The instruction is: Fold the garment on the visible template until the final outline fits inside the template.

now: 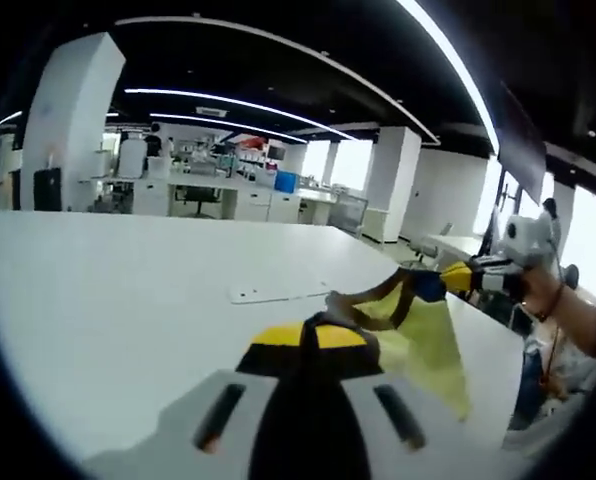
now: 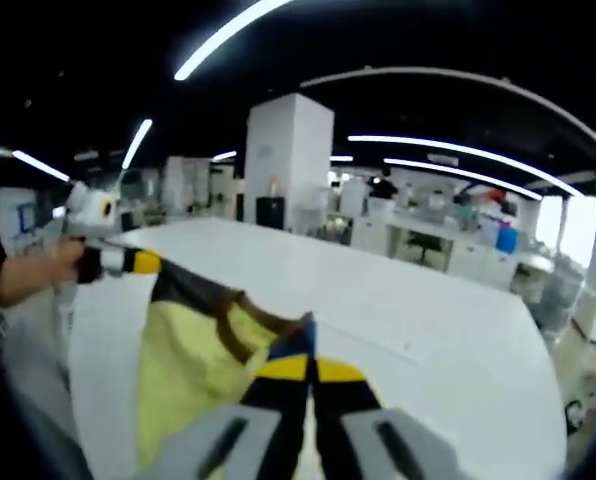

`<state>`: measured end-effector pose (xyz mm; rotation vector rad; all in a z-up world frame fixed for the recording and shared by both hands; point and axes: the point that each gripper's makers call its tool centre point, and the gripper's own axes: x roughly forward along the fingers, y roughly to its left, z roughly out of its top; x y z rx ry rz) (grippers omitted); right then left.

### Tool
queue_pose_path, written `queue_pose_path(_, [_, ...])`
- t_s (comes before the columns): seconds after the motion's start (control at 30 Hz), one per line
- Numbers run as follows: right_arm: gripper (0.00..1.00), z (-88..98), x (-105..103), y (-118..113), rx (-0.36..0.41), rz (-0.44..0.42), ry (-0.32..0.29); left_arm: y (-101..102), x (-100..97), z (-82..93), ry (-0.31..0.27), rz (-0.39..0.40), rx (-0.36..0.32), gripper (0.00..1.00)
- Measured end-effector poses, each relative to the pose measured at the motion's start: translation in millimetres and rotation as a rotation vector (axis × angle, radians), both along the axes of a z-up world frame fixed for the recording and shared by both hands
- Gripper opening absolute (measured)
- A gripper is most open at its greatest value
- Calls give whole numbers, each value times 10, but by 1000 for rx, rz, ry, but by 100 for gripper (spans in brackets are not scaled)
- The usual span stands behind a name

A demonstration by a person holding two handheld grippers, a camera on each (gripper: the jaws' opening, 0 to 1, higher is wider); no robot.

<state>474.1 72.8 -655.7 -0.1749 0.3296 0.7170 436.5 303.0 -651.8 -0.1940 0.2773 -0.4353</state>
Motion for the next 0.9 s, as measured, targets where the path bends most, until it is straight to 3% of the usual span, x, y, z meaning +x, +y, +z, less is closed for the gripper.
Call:
queue_pose_path(0.3, [0, -217, 542, 0, 35, -71, 37, 152, 500, -227, 34, 51, -12, 0])
queue_pose_path(0.43, [0, -348, 779, -25, 19, -97, 31, 220, 718, -386, 6, 64, 132, 0])
queue_pose_path(0.5, [0, -414, 833, -7, 19, -101, 43, 198, 829, -480, 21, 61, 133, 0])
queue_pose_path(0.63, [0, -595, 1069, 7, 2, -132, 55, 220, 1037, -709, 29, 81, 221, 0])
queue_pose_path(0.77, [0, -805, 1152, 14, -25, -164, 80, 222, 1206, -883, 53, 97, 225, 0])
queue_pose_path(0.83, [0, -960, 1332, 21, -33, -173, 109, 268, 1306, -1016, 81, 113, 208, 0])
queue_pose_path(0.9, [0, -1068, 1359, -23, -34, -192, 124, 303, 1378, -1187, 121, 126, 195, 0])
